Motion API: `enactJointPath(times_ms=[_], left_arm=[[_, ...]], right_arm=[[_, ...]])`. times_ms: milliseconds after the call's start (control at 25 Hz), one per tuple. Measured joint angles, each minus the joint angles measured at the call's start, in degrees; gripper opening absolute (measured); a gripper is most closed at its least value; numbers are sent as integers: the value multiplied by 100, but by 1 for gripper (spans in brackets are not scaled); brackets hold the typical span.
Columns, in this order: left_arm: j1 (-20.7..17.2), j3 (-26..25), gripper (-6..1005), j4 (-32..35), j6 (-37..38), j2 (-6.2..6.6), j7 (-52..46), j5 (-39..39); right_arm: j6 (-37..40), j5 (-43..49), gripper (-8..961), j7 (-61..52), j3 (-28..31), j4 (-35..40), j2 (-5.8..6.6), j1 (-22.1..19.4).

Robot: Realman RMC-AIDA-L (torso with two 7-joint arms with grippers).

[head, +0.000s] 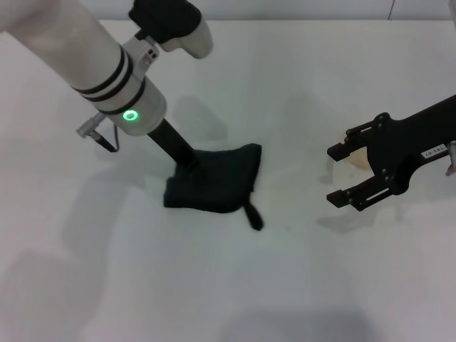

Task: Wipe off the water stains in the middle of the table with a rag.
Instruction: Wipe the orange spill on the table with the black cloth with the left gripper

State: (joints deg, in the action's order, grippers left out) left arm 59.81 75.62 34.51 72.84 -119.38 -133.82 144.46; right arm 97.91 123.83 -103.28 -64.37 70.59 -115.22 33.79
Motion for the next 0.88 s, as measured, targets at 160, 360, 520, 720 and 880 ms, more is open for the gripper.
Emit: enactJointPath(times_ms=[160,360,520,720,880], left_arm=[[27,336,44,31,97,-18,169,-623],[9,1001,44,324,179,-26,160,-1286],[-49,1101,45,346,206,-20,153,-1373],[-192,1076,45,363,232,15,139,-1276],[-376,1048,44,409,256,30,77,-1012]], right_arm=[[0,-4,786,-1,0,0,0,10],[27,-20,786,-12,39,28,0,1],[40,-22,786,-15,39,37,0,-2],[54,-33,785,-19,38,51,0,-13],[62,-90,785,-26,47,83,5,-94]])
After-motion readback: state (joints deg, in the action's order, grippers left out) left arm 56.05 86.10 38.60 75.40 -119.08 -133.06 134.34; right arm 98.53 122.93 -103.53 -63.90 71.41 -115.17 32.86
